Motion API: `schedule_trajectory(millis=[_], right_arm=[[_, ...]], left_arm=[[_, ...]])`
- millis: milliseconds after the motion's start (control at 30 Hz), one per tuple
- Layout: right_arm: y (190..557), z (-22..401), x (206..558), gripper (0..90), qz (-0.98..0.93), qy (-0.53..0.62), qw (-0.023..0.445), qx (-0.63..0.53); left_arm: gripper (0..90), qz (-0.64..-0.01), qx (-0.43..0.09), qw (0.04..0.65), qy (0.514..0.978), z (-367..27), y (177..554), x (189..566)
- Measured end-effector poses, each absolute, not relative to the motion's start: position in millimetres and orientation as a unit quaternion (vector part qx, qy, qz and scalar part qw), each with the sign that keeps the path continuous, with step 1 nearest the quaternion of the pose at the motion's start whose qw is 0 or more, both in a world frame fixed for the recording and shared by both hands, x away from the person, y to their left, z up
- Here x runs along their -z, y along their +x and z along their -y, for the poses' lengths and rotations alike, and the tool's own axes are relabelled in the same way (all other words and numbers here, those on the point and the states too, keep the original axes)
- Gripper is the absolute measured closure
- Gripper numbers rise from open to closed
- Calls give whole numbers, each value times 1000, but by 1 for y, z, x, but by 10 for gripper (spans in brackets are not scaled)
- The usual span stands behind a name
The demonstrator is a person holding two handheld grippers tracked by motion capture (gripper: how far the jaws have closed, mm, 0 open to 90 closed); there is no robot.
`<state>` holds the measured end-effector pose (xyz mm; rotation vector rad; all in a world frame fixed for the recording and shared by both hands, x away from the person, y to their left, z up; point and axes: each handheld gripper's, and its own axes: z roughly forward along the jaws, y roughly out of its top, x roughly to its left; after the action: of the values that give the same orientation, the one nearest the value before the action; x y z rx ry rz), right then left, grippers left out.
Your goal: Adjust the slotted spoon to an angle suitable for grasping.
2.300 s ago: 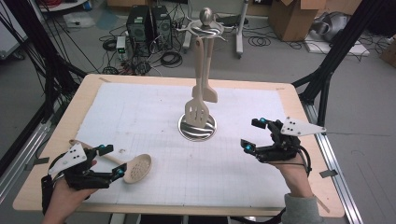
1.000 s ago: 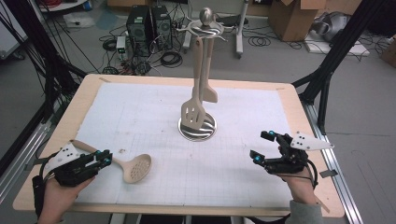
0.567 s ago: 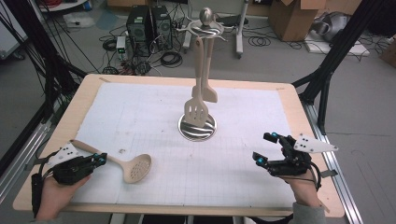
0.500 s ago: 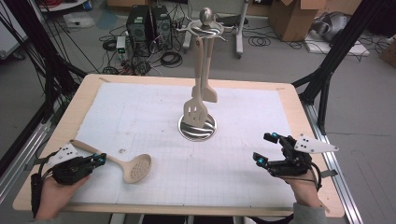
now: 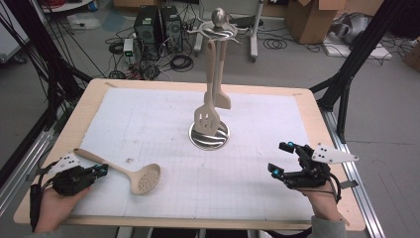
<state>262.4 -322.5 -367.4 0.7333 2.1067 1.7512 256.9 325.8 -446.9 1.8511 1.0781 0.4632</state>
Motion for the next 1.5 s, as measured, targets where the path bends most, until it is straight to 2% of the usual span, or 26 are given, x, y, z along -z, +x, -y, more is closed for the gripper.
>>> schedule_trajectory(millis=[500,933,1500], right_arm=[[259,324,366,146,-731,258,153,-613],[260,326,369,147,-731,262,153,-612],[260,325,370,147,-731,267,148,-610]], left_arm=[[895,-444,-184,422,769,-328,268,448],[895,-445,-187,425,766,-324,282,448],[895,-447,-183,425,766,-298,307,448]])
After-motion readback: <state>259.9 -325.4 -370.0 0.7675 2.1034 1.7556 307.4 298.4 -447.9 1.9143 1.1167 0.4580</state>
